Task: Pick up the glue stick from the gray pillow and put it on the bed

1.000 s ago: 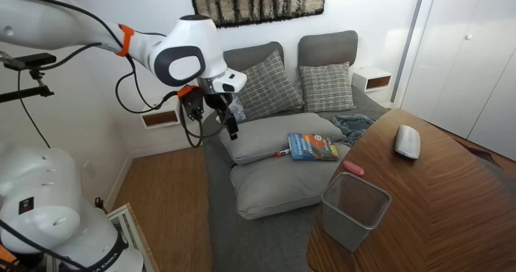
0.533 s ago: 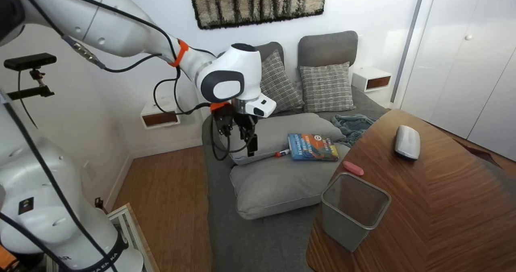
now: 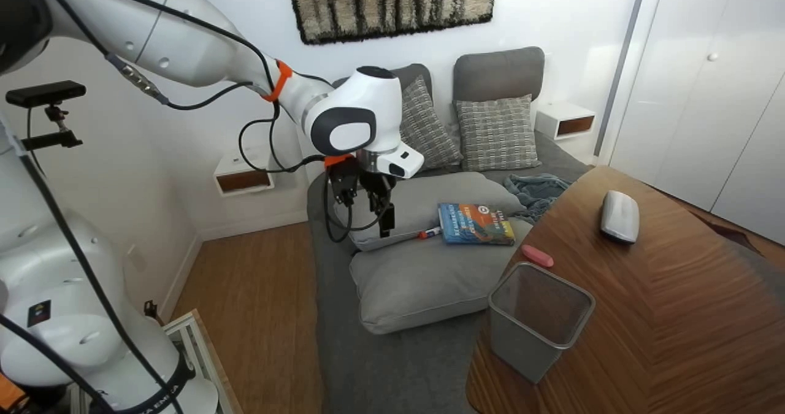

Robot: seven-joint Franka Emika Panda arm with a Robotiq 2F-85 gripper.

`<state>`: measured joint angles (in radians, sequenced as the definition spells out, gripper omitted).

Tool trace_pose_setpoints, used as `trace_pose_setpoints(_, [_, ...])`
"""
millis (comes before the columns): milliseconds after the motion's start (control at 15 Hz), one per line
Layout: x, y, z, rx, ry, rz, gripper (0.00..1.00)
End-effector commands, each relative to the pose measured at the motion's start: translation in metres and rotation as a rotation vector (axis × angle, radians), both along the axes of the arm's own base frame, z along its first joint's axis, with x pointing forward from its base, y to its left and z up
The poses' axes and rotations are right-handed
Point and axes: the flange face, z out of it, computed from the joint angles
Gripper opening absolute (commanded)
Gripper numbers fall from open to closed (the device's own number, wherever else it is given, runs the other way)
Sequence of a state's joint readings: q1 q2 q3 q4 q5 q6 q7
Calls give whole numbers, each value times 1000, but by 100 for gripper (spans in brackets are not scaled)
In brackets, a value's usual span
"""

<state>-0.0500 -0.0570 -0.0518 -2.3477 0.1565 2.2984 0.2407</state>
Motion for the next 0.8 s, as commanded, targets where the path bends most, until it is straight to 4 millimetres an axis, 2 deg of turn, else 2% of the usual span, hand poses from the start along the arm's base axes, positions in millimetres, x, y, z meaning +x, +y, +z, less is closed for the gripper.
trace_pose_setpoints(0, [35, 4, -19, -1, -76, -131, 100])
trace_pose_setpoints(200, [74, 13, -42, -14, -171, -153, 100])
trace_pose_setpoints(400, [119, 34, -71, -22, -222, -108, 100])
trace_pose_setpoints(733, [182, 67, -120, 67, -189, -117, 100])
